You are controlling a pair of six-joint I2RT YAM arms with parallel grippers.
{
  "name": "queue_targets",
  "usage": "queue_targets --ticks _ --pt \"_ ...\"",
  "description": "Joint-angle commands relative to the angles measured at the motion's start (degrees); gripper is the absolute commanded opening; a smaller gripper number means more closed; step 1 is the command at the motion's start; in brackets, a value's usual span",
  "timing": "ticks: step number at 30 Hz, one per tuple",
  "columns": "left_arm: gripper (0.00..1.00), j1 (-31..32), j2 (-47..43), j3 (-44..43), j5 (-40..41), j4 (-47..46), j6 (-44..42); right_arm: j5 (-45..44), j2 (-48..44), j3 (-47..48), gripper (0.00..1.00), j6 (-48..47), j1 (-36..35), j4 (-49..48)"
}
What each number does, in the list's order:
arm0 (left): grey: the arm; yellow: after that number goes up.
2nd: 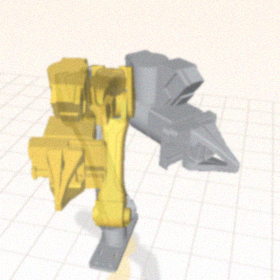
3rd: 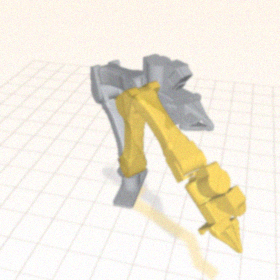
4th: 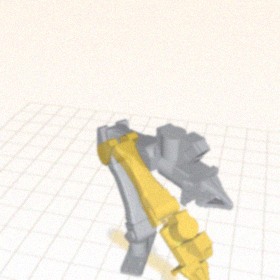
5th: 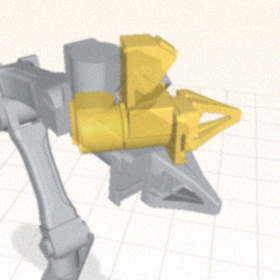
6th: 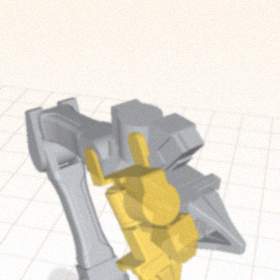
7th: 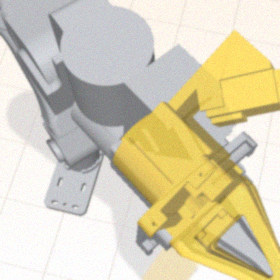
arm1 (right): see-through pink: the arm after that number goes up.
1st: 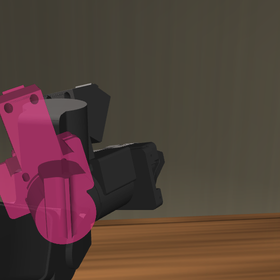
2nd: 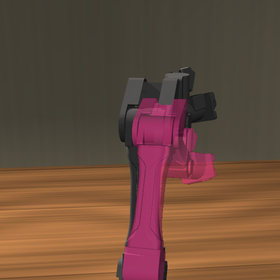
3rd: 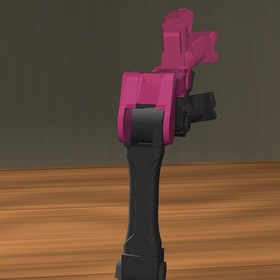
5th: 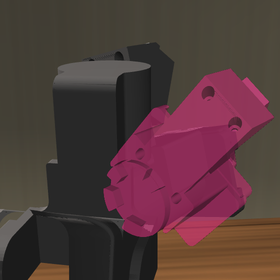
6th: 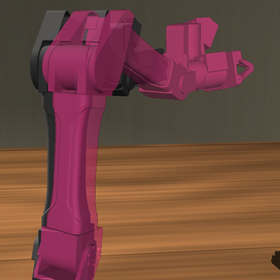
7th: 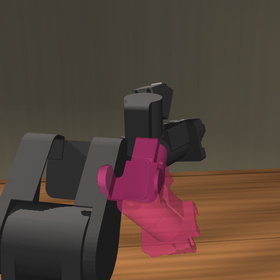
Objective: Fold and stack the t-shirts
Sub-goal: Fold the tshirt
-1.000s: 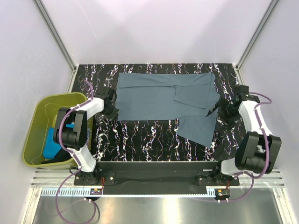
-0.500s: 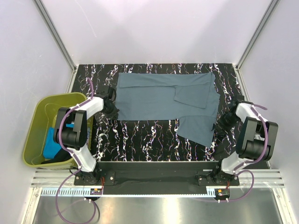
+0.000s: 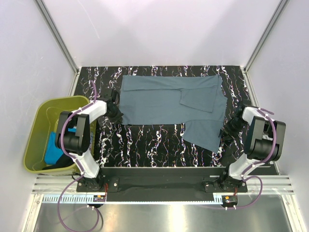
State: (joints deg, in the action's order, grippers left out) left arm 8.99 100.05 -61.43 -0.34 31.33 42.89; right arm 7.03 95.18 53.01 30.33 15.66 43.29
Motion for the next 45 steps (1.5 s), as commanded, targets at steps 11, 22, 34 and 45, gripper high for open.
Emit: queue_targets --ticks 11,22,34,45 --pt "0.00 -0.4 -4.0 1.4 -1.0 -2.1 -0.5 -1.3 2.1 -3.9 0.00 2.1 -1.1 -3.9" --pt "0.00 -0.5 -10.0 7.2 -0.8 -1.5 0.7 -1.9 -12.6 -5.7 0.00 4.4 -1.0 7.4" --pt "0.00 -0.6 -19.5 11.2 -0.1 2.1 -1.1 -1.5 -25.6 -4.7 0.00 4.0 -1.0 17.8" --pt "0.00 -0.5 -14.3 0.1 -0.5 3.8 -4.8 -3.8 -15.8 12.5 0.00 -1.1 -1.0 16.8"
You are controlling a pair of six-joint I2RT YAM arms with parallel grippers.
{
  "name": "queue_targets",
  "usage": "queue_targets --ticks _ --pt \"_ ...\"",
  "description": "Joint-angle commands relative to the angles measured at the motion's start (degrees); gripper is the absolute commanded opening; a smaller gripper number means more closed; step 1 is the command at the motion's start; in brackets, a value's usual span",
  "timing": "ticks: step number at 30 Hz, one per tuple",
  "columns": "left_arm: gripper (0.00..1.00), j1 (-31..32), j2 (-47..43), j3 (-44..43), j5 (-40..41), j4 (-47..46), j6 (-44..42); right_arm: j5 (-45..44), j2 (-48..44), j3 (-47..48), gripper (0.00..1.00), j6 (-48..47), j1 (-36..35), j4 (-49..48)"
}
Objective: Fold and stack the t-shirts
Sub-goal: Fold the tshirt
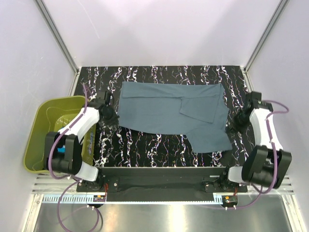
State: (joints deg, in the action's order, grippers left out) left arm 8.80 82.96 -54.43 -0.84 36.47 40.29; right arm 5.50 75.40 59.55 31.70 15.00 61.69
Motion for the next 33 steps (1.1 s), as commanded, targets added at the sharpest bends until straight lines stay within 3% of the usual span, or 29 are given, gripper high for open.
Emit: queue_targets --ticks 1,17,23,33 --pt "0.00 -0.4 5.6 -8.7 0.1 -1.1 -2.5 -1.9 5.7 9.3 0.00 -2.6 -0.3 -1.8" --pt "0.00 -3.3 26.5 -35.0 -0.3 3.4 -0.5 9.4 37.4 43.9 0.00 -4.5 -0.4 -3.1" --pt "0.00 -4.7 31.9 -41.4 -0.7 5.2 -0.1 12.2 44.8 53.0 0.00 -3.9 -0.4 -1.8" --pt "0.00 -5.6 36.1 -45.1 -0.6 6.1 1.1 16.1 54.8 65.3 0.00 -3.8 -1.3 0.1"
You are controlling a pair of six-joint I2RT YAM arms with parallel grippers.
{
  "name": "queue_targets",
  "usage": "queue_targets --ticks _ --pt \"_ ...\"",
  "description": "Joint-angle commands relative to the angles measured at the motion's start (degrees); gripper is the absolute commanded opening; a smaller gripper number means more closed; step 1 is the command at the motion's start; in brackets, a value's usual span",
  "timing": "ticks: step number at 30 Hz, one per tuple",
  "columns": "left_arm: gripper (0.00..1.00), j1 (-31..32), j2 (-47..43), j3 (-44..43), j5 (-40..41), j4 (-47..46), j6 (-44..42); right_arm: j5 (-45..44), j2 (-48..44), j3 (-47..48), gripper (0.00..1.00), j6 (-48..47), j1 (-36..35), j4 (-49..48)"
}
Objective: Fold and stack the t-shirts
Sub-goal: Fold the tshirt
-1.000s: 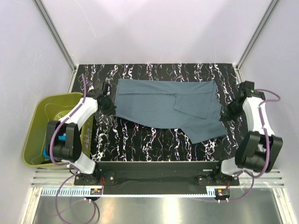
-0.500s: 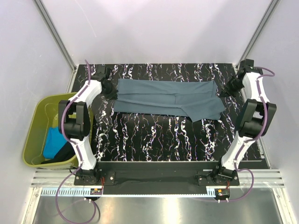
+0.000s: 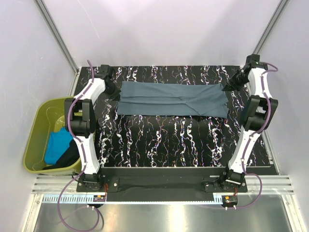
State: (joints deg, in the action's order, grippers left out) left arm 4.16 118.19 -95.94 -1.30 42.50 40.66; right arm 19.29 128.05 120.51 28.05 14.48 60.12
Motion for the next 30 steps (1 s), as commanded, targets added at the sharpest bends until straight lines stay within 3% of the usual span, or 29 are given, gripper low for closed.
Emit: queue_targets --ticks 1,10,30 --pt "0.00 -1.1 1.8 -4.0 -0.5 0.0 0.8 2.4 2.9 6.0 0.00 -0.2 -0.8 1.8" --pt "0.00 -1.1 5.4 -8.1 -1.2 0.0 1.9 1.9 9.2 14.6 0.00 -0.2 -0.9 4.7" --pt "0.00 -1.1 9.1 -11.9 -0.5 0.0 3.8 2.2 15.2 21.7 0.00 0.9 -0.9 4.9"
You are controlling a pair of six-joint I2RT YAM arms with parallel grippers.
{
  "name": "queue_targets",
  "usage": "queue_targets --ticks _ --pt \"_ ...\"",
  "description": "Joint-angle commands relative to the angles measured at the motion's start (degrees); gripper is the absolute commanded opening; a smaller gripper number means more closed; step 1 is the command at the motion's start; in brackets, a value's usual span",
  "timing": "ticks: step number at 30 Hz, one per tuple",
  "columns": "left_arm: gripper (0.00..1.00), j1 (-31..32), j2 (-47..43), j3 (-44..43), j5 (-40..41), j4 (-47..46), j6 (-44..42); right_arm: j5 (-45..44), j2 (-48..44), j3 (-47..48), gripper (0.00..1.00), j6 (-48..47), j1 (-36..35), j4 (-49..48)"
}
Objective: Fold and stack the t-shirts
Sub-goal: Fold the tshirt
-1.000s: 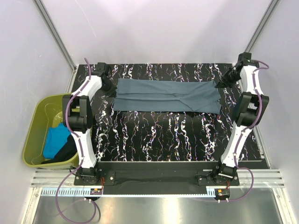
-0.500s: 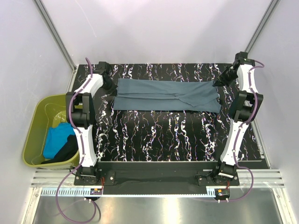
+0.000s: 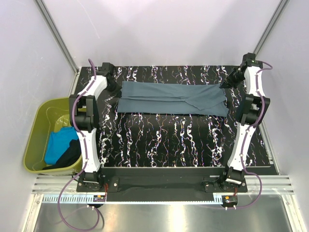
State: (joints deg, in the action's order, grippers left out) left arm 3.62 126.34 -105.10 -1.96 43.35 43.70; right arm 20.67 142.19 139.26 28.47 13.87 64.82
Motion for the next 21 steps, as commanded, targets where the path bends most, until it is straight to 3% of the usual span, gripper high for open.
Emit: queue_targets --ticks 1,21 --pt "0.00 -0.7 1.1 -3.1 0.1 -1.0 0.7 1.1 1.4 3.6 0.00 0.4 -0.2 0.2" --pt "0.00 -1.7 2.2 -3.5 1.2 -1.0 0.4 2.6 7.2 9.4 0.00 1.5 -0.8 -0.7"
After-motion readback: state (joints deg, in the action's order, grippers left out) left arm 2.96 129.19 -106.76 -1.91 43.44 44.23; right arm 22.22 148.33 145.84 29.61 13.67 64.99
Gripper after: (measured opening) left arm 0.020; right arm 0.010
